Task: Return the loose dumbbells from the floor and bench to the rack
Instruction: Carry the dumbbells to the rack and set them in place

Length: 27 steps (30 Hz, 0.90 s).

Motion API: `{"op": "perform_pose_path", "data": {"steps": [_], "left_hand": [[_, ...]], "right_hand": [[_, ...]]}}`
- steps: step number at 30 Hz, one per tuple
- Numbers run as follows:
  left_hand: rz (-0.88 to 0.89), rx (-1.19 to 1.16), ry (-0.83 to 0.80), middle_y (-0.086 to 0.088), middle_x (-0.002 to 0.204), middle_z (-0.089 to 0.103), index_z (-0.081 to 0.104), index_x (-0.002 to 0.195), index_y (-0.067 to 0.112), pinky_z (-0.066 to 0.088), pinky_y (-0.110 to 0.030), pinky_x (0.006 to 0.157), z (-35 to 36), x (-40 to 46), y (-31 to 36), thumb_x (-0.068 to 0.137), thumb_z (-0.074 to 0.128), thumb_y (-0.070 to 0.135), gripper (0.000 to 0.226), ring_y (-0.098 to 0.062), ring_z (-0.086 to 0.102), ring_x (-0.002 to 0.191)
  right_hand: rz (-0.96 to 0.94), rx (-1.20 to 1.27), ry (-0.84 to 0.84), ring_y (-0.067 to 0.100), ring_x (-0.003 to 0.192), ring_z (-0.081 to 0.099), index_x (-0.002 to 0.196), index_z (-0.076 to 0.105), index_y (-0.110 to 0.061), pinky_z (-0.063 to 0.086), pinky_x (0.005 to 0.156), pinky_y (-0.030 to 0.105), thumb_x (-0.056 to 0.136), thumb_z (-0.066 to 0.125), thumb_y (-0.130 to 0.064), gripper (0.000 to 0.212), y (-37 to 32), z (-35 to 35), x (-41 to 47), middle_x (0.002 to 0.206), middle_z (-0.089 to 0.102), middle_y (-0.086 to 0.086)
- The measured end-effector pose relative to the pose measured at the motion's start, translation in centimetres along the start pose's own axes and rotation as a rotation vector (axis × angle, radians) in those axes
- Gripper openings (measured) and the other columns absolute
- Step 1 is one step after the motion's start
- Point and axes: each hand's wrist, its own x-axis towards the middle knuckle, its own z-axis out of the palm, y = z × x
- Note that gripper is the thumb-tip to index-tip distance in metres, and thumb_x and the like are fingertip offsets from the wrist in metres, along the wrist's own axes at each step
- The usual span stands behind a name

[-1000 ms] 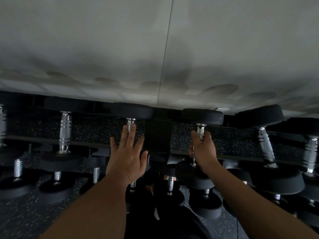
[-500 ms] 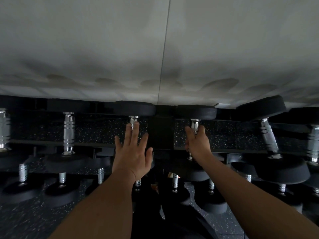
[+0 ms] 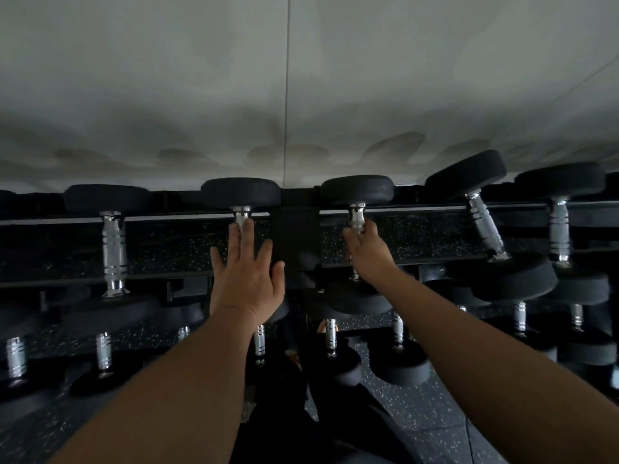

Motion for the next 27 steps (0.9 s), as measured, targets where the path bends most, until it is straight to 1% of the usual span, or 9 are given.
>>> {"op": "perform_pose_path", "data": {"steps": [3,4,6,8,11,15,19,24,27], "left_hand": [[0.005,0.012,0.020,-0.011,0.165,-0.006,0.037,0.147,0.022,0.011,-0.061,0.118,0.1,-0.1,-0.1,0.097,0.018,0.052,0.062,-0.031,-0.009,0.151],[0.006,0.019,0.023,-0.011,0.165,-0.006,0.038,0.147,0.022,0.011,-0.061,0.118,0.1,-0.1,-0.1,0.097,0.018,0.052,0.062,-0.032,-0.009,0.151],[0.012,0.045,0.029,-0.011,0.165,-0.006,0.039,0.147,0.022,0.011,-0.061,0.118,0.2,-0.1,-0.1,0.096,0.017,0.054,0.063,-0.032,-0.010,0.150],[0.019,0.075,0.033,-0.012,0.165,-0.005,0.038,0.148,0.022,0.011,-0.061,0.118,0.2,-0.1,0.0,0.096,0.016,0.055,0.065,-0.033,-0.009,0.150],[0.028,0.122,0.037,-0.014,0.165,-0.001,0.038,0.149,0.021,0.009,-0.060,0.118,0.3,0.0,0.1,0.096,0.017,0.054,0.066,-0.033,-0.009,0.150],[0.032,0.134,0.055,-0.014,0.164,0.006,0.038,0.149,0.020,0.009,-0.061,0.118,0.2,0.0,1.5,0.096,0.022,0.055,0.066,-0.032,-0.008,0.151],[0.089,0.018,0.123,-0.012,0.164,0.008,0.035,0.150,0.020,0.007,-0.056,0.120,0.3,0.5,7.8,0.094,0.017,0.059,0.070,-0.030,-0.005,0.151],[0.166,-0.097,0.149,-0.010,0.165,0.003,0.028,0.153,0.018,0.008,-0.054,0.121,1.4,0.8,16.9,0.094,0.022,0.055,0.070,-0.027,-0.007,0.152],[0.131,-0.089,0.124,-0.012,0.165,-0.006,0.024,0.154,0.017,0.005,-0.053,0.121,2.5,1.5,20.3,0.094,0.019,0.056,0.072,-0.027,-0.015,0.150]], "right_hand": [[-0.024,-0.078,-0.055,0.010,0.073,0.057,0.141,0.034,-0.015,0.038,0.056,0.025,0.102,0.044,-0.043,0.050,0.3,-0.8,-1.3,0.101,0.062,0.006],[-0.034,-0.095,-0.068,0.013,0.079,0.060,0.144,0.033,-0.016,0.041,0.059,0.027,0.101,0.044,-0.047,0.054,0.5,-1.2,-1.7,0.109,0.063,0.007],[-0.057,-0.106,-0.066,0.022,0.101,0.064,0.149,0.031,-0.019,0.050,0.078,0.034,0.099,0.044,-0.054,0.063,1.1,-2.2,-2.4,0.127,0.063,0.007],[-0.061,-0.102,-0.057,0.023,0.113,0.061,0.151,0.030,-0.021,0.049,0.093,0.038,0.097,0.045,-0.058,0.067,1.8,-3.6,-3.1,0.135,0.060,0.004],[-0.068,-0.111,-0.051,0.020,0.121,0.057,0.151,0.032,-0.021,0.044,0.095,0.033,0.097,0.046,-0.057,0.067,3.0,-5.8,-3.9,0.142,0.055,0.004],[-0.088,-0.235,-0.064,0.023,0.132,0.050,0.149,0.041,-0.018,0.040,0.105,0.034,0.095,0.045,-0.061,0.068,5.2,-9.4,-3.7,0.147,0.051,0.007],[-0.147,-0.362,-0.066,0.025,0.137,0.042,0.147,0.044,-0.013,0.034,0.113,0.037,0.095,0.043,-0.062,0.071,7.3,-13.2,-2.9,0.149,0.048,0.009],[-0.236,-0.532,-0.020,0.027,0.146,0.025,0.147,0.044,-0.012,0.017,0.120,0.039,0.097,0.046,-0.056,0.067,9.3,-17.7,-1.3,0.155,0.037,0.011],[-0.257,-0.539,0.009,0.028,0.145,0.021,0.149,0.040,-0.012,0.020,0.119,0.041,0.097,0.047,-0.054,0.067,10.1,-20.1,-0.3,0.157,0.030,0.010]]}}
